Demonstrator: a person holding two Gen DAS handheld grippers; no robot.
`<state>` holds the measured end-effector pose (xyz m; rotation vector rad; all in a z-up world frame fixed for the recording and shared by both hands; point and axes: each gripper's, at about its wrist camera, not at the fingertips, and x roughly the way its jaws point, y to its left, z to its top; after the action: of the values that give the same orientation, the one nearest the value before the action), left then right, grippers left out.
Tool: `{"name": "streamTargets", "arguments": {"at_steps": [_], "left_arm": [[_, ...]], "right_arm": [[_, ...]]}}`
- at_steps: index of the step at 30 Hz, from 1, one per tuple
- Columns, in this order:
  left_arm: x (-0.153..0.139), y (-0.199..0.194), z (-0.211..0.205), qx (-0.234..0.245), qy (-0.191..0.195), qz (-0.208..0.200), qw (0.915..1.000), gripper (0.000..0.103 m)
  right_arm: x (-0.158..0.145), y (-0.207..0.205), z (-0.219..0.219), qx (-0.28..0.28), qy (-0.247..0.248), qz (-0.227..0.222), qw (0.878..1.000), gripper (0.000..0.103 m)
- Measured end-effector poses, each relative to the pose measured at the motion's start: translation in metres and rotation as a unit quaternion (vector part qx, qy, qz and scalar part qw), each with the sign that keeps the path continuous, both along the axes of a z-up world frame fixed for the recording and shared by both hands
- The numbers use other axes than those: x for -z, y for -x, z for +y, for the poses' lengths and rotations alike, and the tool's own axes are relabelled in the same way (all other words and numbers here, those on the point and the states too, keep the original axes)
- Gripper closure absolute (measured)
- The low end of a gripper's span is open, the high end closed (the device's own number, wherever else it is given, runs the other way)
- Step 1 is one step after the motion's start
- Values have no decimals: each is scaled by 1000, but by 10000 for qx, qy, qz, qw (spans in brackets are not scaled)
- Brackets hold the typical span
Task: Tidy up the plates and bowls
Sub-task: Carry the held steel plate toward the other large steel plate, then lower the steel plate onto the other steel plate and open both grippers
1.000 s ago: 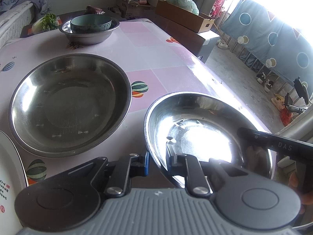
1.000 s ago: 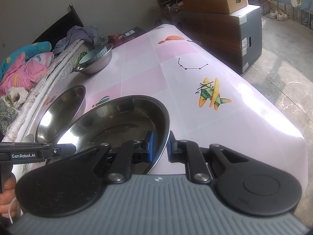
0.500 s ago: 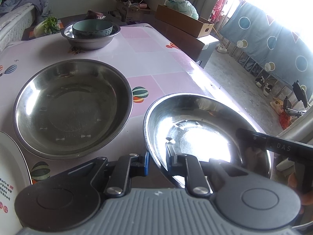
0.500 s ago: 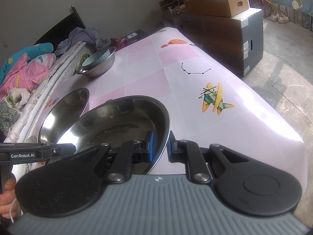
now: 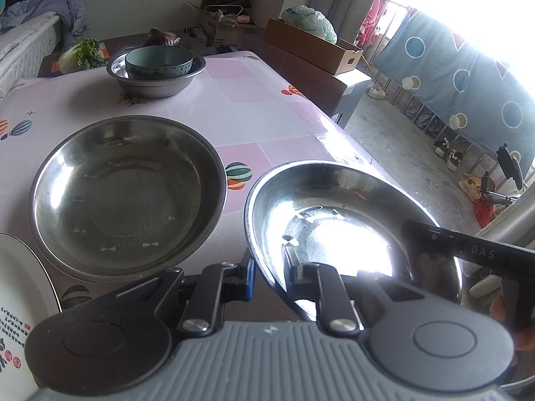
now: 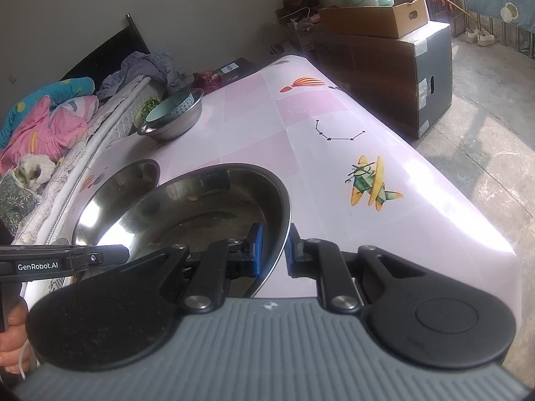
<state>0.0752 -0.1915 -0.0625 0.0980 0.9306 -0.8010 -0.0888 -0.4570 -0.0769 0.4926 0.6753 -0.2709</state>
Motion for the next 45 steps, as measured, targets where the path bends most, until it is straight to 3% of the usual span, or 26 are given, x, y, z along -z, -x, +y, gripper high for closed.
{"name": "streamTargets", "arguments": {"at_steps": [22, 45], "left_arm": [[-25, -6, 24, -221, 250, -203, 9992, 85], [-38, -40, 78, -759, 435, -270, 9958, 85]], "right_arm": [[-27, -22, 16, -219, 142, -178, 9995, 90], [-36, -89, 58, -737, 129, -159, 9971, 89]]}}
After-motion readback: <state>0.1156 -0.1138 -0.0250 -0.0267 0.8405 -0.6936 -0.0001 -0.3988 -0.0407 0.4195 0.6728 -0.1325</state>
